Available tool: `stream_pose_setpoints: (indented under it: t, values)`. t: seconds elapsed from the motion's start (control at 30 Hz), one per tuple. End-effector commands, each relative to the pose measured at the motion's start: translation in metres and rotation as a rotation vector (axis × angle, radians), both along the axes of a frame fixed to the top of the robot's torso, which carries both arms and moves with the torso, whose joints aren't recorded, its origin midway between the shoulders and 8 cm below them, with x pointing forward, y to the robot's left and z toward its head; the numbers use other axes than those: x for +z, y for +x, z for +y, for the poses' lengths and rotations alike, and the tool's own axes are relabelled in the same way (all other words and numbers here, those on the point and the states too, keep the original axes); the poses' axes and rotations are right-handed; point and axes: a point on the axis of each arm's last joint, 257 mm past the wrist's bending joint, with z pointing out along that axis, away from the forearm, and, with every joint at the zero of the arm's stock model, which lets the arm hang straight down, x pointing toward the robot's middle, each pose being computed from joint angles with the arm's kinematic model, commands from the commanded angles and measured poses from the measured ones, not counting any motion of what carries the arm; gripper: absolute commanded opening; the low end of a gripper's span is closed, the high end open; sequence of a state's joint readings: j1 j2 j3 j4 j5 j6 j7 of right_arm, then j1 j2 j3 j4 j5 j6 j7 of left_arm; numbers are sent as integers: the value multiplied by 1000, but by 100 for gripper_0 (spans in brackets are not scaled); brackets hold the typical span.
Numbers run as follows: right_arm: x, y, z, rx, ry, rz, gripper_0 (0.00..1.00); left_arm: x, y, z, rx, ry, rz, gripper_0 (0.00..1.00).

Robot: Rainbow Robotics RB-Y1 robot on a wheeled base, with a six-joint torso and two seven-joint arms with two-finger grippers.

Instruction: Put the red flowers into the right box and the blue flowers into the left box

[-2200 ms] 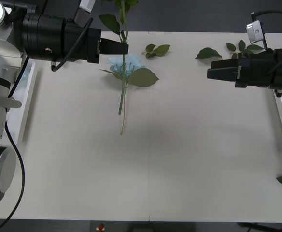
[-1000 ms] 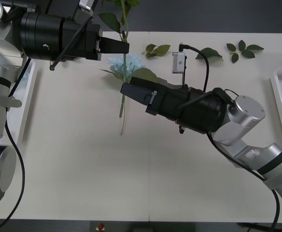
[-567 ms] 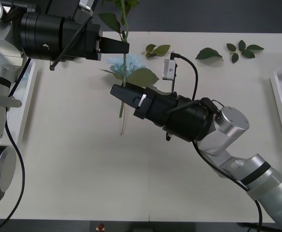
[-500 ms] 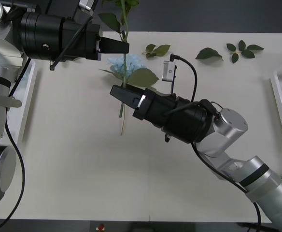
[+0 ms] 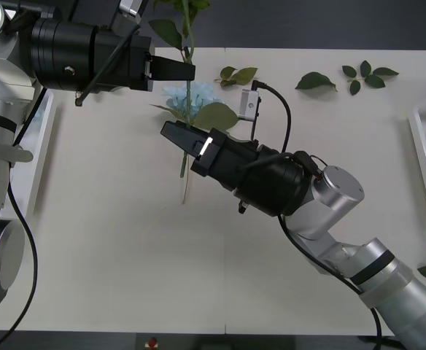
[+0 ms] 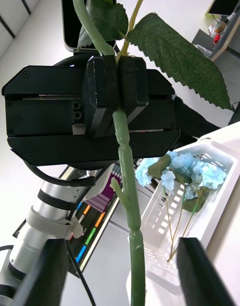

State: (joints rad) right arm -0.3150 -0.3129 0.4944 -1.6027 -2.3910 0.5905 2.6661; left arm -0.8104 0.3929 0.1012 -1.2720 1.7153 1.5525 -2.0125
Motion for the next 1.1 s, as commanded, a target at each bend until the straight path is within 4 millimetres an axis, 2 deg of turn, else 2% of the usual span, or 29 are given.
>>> stream_pose_setpoints:
  t: [0.03, 0.1, 0.17, 0.23, 0.57, 0.6, 0.63, 0.67, 1.1]
  values:
    - [14, -7, 9, 12, 16, -32, 35, 19, -2, -2, -17, 9, -42, 0]
    - [16, -6, 8, 14, 30, -20, 19, 19, -2, -2, -17, 9, -42, 0]
    - [18, -6, 7, 16, 39, -12, 7, 19, -2, -2, -17, 9, -42, 0]
    - [19, -6, 7, 19, 45, -8, 1, 19, -2, -2, -17, 9, -42, 0]
    - [20, -5, 6, 20, 57, 5, 0, 19, -2, -2, -17, 9, -42, 1]
    - [20, -5, 6, 20, 58, 6, 0, 19, -2, -2, -17, 9, -42, 40]
    - [20, -5, 6, 21, 59, 7, 0, 19, -2, -2, -17, 9, -42, 88]
    - [21, -5, 6, 21, 59, 6, 0, 19, -2, -2, -17, 9, -42, 100]
    - [20, -3, 2, 17, 60, 10, 0, 19, -2, -2, -17, 9, -42, 100]
